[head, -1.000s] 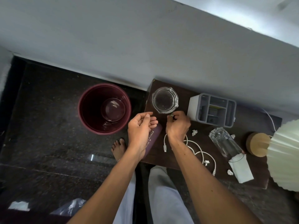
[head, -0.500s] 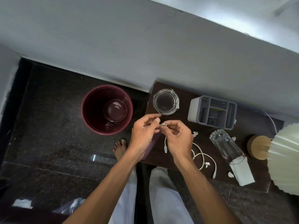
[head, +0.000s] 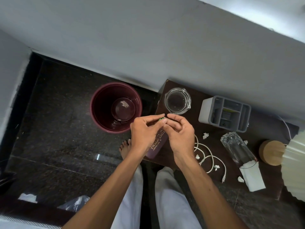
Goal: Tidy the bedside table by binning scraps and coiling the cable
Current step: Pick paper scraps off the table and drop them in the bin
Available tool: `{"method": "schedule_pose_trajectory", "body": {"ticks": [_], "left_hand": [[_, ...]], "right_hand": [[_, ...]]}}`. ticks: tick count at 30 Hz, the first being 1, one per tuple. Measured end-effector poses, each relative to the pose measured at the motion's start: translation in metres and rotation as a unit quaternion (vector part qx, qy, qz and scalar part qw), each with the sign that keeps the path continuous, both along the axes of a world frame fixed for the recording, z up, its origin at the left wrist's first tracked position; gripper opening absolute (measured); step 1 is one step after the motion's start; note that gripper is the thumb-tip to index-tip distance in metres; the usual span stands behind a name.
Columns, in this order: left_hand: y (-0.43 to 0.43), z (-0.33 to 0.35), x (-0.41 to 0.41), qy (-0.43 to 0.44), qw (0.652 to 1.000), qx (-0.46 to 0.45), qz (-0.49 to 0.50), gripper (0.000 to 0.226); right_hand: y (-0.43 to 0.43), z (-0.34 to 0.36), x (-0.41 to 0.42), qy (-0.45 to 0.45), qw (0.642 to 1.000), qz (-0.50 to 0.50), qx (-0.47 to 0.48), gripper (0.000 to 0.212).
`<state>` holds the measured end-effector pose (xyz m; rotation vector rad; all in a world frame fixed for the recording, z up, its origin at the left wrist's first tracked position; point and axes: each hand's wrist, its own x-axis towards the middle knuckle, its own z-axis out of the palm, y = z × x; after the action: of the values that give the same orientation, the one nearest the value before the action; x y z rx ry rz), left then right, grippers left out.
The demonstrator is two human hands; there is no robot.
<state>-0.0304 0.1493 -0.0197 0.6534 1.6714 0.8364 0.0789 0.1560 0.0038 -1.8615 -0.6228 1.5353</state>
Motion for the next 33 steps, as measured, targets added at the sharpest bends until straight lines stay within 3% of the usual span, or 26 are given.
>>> {"method": "schedule_pose_trajectory", "body": {"ticks": [5,9,13,20,33], "left_hand": [[0.008,-0.012,-0.019,0.051,0.998,0.026,-0.004,0.011],[0.013,-0.023,-0.036,-0.003,0.997,-0.018,0.068,0.012],[0.011,-0.038,-0.055,-0.048,0.986,-0.072,0.140,0.021],[0.015,-0.073,-0.081,-0.027,0.961,-0.119,0.247,0.013],[0.018,-0.131,-0.125,-0.078,0.934,-0.182,0.297,0.009]], "right_hand": [[0.005,-0.001,-0.014,0.094,0.994,-0.034,-0.036,0.031],[0.008,-0.005,-0.025,0.127,0.990,-0.035,-0.045,0.030],[0.015,-0.017,-0.035,0.107,0.993,-0.009,-0.052,0.029],[0.028,-0.038,-0.059,0.111,0.991,-0.012,-0.073,0.026],[0.023,-0.081,-0.108,0.060,0.987,0.068,-0.134,0.021]]}}
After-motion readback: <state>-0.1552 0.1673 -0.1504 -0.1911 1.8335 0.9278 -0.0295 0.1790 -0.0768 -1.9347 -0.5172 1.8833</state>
